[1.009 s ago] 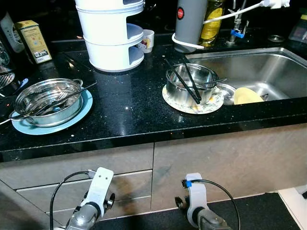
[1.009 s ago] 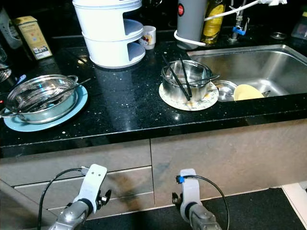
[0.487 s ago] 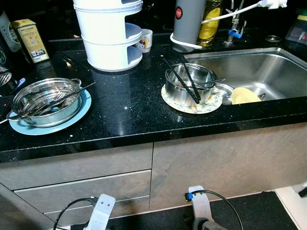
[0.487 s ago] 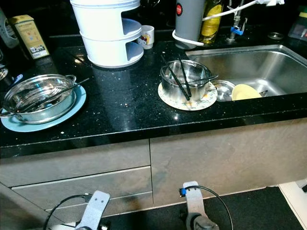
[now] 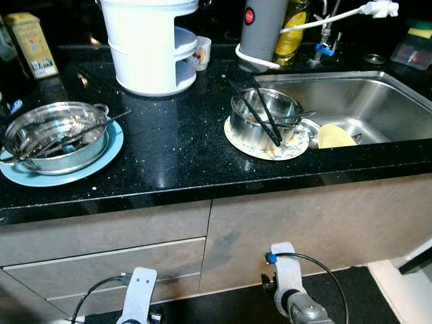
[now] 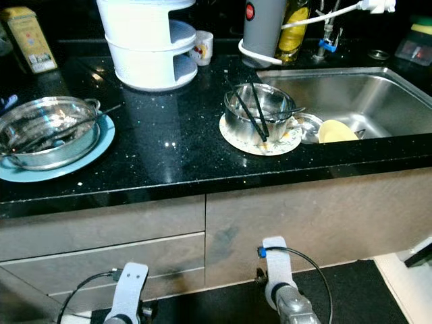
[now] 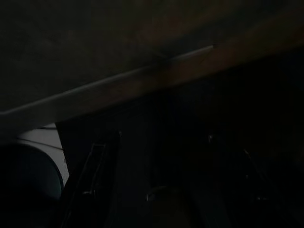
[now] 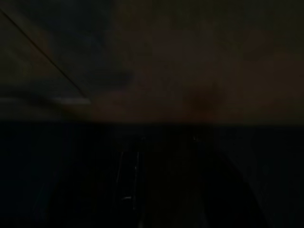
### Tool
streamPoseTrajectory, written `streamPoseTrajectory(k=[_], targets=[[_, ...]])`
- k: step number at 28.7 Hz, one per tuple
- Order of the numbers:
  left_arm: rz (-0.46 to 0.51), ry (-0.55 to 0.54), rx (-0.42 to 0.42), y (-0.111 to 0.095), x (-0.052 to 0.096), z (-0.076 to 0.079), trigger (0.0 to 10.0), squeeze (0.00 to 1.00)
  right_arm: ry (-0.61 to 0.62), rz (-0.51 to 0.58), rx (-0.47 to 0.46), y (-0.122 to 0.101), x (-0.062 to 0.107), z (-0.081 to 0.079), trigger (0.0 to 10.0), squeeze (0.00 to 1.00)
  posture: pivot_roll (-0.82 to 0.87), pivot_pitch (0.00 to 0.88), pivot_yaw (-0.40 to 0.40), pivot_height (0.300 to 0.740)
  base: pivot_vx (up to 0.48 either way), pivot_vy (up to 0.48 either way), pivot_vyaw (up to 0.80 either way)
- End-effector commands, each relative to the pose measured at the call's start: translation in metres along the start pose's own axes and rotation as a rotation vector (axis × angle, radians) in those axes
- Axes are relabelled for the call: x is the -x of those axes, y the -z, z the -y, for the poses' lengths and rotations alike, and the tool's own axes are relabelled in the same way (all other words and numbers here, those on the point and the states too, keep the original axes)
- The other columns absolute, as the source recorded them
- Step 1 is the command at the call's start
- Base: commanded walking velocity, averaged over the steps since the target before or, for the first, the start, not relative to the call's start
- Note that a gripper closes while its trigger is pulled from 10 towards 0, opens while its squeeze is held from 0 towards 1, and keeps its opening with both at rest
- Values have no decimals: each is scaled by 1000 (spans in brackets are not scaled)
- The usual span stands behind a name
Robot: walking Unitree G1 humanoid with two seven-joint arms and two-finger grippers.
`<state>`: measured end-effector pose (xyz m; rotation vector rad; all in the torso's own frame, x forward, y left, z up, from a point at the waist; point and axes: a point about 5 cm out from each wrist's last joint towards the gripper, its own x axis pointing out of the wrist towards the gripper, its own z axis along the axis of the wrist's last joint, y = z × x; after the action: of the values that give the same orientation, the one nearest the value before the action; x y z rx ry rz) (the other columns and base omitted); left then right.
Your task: Kitchen organization
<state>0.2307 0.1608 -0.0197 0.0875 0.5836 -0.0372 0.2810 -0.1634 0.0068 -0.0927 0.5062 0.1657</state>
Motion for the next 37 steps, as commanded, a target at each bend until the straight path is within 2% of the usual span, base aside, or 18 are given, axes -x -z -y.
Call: streamPoseTrajectory(k=[1,4,5,7,12,15,20,23,26,28,29,30,32,34,37], targets=[[17,-7,23,0,5,-3,10000,0,-31,34,-17,-4,4,-6,10000,0,-63,187,-79,740,0,0,0],[64,15,38,-6,8,-4,10000,0,-63,86,-53,-7,8,-13,10000,0,-81,194,-61,740,0,0,0],[64,25,30,-6,8,-4,10000,0,-94,77,-43,-1,9,-21,10000,0,-90,200,-43,740,0,0,0],[63,35,21,-6,7,-3,10000,0,-102,68,-32,2,10,-25,10000,0,-98,200,-22,740,0,0,0],[113,25,30,-20,6,-1,10000,0,-108,62,-74,-4,9,-24,10000,0,-88,204,12,740,0,0,0],[107,45,0,-24,6,0,10000,0,-126,69,-73,-8,10,-28,10000,0,-87,198,22,740,0,0,0],[120,41,-36,-28,6,-1,10000,0,-128,68,-68,-11,7,-30,10000,0,-77,195,14,740,0,0,0],[159,9,-44,-35,8,-7,10000,0,-134,65,-69,-15,4,-31,10000,0,-69,188,-5,740,0,0,0],[236,-14,-39,-42,17,-12,10000,0,-141,62,-59,-16,3,-32,10000,0,-67,181,-14,740,0,0,0],[305,-12,12,-47,26,-14,10000,0,-143,59,-57,-17,2,-32,10000,0,-67,177,-17,740,0,0,0],[396,-7,34,-55,37,-16,10000,0,-149,55,-52,-18,1,-33,10000,0,-64,163,-40,740,0,0,0],[396,-7,34,-55,37,-16,10000,0,-149,55,-52,-18,1,-33,10000,0,-64,163,-40,740,0,0,0],[521,99,38,-70,54,-11,10000,0,-160,53,-42,-19,0,-33,10000,0,-61,160,-50,740,0,0,0],[601,208,-12,-84,73,-6,10000,0,-176,47,-35,-19,-1,-33,10000,0,-53,157,-58,740,0,0,0],[612,270,-64,-94,86,-4,10000,0,-181,40,-41,-19,-1,-33,10000,0,-46,152,-67,740,0,0,0]])
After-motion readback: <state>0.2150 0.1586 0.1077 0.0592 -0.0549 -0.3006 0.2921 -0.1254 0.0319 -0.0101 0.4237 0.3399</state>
